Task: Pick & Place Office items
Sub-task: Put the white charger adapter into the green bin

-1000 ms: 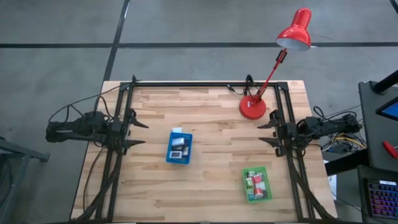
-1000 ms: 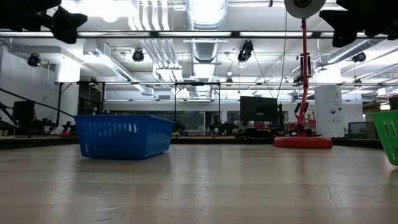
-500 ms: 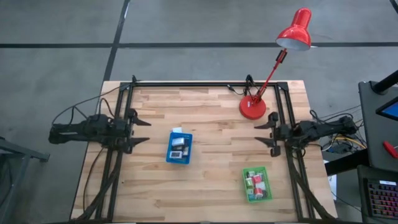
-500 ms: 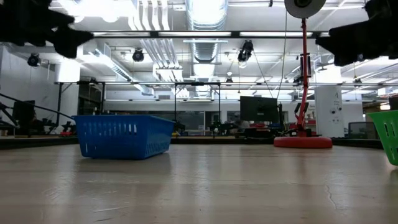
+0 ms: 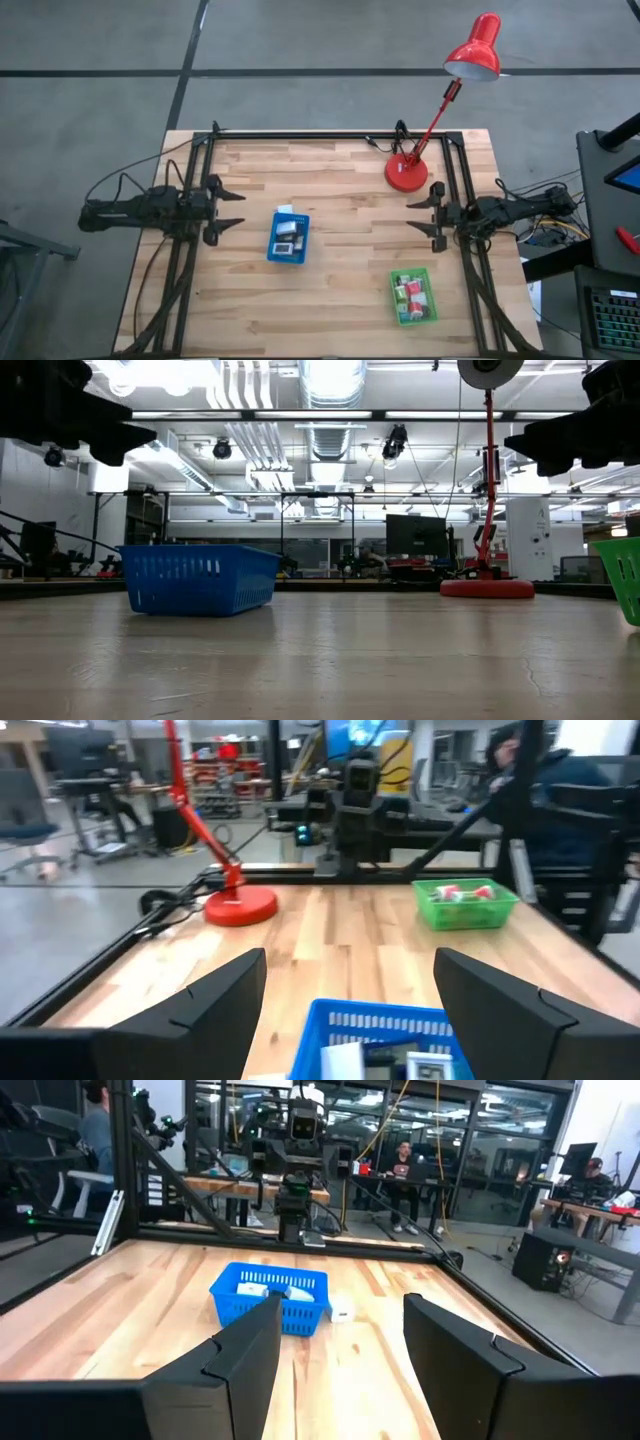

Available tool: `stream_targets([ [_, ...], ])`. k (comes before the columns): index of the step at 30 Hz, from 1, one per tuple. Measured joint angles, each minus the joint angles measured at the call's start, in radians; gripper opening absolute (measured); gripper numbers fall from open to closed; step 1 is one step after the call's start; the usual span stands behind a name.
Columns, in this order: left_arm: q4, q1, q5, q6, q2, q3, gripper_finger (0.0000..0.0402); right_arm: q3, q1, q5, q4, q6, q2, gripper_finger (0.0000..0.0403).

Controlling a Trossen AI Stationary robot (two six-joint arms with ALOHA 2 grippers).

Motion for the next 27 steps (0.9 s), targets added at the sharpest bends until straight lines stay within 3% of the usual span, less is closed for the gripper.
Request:
stream_targets([
  [4,0.001,0.0,-0.043,-0.003,0.0,0.0,0.0292,0.0,0.0,-0.001,0.0,0.008,0.0,0.0203],
  [27,0.01,-0.001,-0.033,0.001,0.001,0.0,0.0292,0.0,0.0,0.003,0.0,0.007,0.026,0.0203],
])
